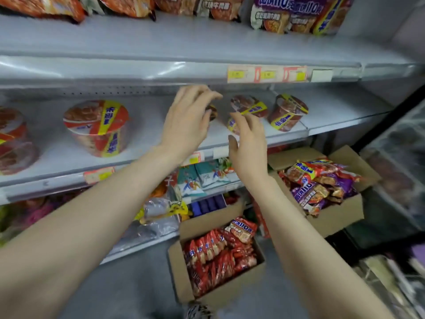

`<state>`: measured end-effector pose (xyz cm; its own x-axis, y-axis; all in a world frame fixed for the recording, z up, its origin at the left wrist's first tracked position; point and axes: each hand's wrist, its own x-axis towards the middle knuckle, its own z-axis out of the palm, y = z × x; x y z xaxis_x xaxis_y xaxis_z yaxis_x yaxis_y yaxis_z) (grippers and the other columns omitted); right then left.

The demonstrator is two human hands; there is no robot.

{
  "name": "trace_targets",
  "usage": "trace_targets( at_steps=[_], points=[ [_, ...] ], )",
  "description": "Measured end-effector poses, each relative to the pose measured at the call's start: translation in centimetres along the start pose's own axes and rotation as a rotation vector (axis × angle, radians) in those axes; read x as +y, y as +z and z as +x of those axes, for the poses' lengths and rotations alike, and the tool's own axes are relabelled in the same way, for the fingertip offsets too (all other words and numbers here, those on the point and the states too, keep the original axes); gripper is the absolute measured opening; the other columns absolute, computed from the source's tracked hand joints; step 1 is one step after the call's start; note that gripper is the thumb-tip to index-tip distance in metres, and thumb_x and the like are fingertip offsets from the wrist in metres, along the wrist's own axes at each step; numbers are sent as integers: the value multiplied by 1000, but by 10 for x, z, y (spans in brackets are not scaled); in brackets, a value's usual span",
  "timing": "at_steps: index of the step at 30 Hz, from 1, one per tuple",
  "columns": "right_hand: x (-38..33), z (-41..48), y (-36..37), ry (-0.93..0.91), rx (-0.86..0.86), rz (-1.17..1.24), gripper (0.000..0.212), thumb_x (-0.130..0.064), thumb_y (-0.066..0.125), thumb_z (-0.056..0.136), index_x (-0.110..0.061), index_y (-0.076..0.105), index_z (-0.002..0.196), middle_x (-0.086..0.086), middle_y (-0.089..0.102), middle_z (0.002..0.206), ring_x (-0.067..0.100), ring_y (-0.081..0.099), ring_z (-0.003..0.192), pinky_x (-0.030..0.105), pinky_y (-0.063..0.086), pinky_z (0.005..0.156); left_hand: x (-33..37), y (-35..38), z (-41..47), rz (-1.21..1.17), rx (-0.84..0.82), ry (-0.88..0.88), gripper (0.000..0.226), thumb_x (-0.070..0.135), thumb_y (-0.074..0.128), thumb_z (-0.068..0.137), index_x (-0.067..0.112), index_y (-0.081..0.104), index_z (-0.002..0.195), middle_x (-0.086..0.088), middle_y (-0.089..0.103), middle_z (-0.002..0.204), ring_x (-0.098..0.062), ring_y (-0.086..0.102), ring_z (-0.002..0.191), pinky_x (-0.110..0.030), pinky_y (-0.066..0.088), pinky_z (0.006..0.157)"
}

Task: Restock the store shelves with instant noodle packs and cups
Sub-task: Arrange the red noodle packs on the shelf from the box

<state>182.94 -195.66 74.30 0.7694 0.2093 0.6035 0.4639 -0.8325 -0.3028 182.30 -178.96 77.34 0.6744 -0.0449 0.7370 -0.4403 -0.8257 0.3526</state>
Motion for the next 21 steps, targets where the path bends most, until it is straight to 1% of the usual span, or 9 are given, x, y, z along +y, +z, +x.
trace_targets(
  at_steps=[2,5,9,11,14,16,18,21],
  points=[
    [24,-23,4,47,-33,-28,49,-2,59,88,-11,54,136,15,52,131,34,49,117,42,44,92,9,27,-16,-38,-53,-15,37,1,58,83,13,65,118,-8,60,115,-28,50,108,-29,37,91],
    [59,-56,11,110,-58,-51,48,-1,60,88,-12,54,135,14,53,129,32,48,113,39,43,89,19,66,-44,-78,-164,-40,37,0,60,84,12,63,119,-9,58,116,-30,52,108,-34,39,89],
    [109,-100,22,194,-145,-44,54,2,61,86,-13,54,137,14,53,129,32,48,115,36,40,93,37,123,-83,-108,-314,-65,36,0,61,85,12,63,119,-9,59,114,-31,54,105,-37,42,87],
    [140,-125,29,236,-203,-29,53,2,61,87,-14,53,137,14,53,131,32,49,115,39,43,93,48,156,-105,-121,-374,-116,37,0,62,85,13,64,119,-9,59,115,-31,55,106,-35,41,88],
    [180,-163,40,270,-278,-17,53,4,61,86,-13,54,136,14,55,128,33,50,114,42,46,93,57,198,-140,-118,-467,-190,38,-1,63,86,13,63,121,-9,58,117,-30,54,111,-38,43,91],
    [205,-186,47,302,-334,-20,55,5,61,83,-12,54,135,14,55,128,34,51,112,43,46,93,60,224,-162,-124,-503,-243,40,-2,63,85,14,62,122,-8,59,117,-29,54,113,-37,43,92],
    [228,-213,55,342,-379,-18,52,6,62,81,-9,57,131,15,57,127,35,53,112,46,47,93,62,247,-187,-139,-542,-311,44,-4,64,82,16,62,121,-7,59,116,-27,55,112,-35,43,90],
    [252,-255,72,409,-421,19,53,10,64,78,-8,61,128,14,61,123,36,57,111,46,50,94,59,278,-227,-153,-608,-403,49,-6,62,79,14,63,123,-7,59,119,-26,56,110,-39,47,91]
  ],
)
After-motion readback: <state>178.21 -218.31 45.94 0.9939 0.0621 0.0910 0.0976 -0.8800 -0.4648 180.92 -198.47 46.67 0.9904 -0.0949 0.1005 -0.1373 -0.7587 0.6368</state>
